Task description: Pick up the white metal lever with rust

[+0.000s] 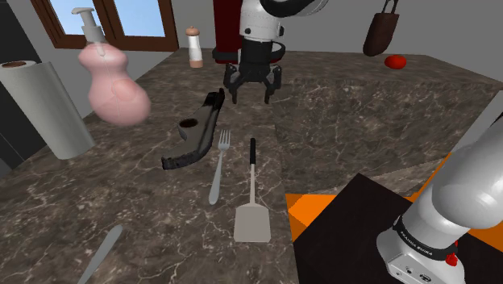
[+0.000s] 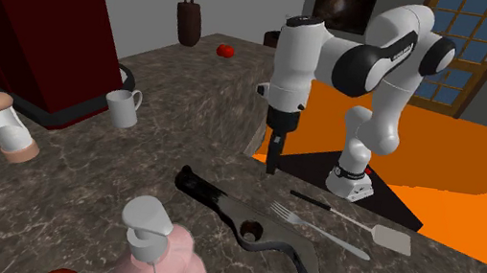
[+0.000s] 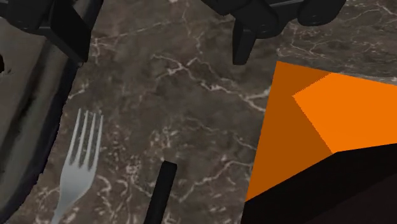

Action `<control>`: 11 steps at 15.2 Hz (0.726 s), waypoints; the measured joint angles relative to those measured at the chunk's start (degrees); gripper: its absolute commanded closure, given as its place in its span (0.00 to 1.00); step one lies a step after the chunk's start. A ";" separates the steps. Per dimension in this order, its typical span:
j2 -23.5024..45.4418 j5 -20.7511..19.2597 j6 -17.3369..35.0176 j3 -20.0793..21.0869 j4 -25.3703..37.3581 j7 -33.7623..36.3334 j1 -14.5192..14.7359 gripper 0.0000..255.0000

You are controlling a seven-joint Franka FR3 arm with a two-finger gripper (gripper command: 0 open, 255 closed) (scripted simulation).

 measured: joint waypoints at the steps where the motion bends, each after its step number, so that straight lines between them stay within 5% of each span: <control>1: 2.38 -1.03 0.24 0.58 2.06 2.08 0.01 0.00; 11: 28.42 -13.13 -3.86 1.81 30.31 21.38 5.50 0.00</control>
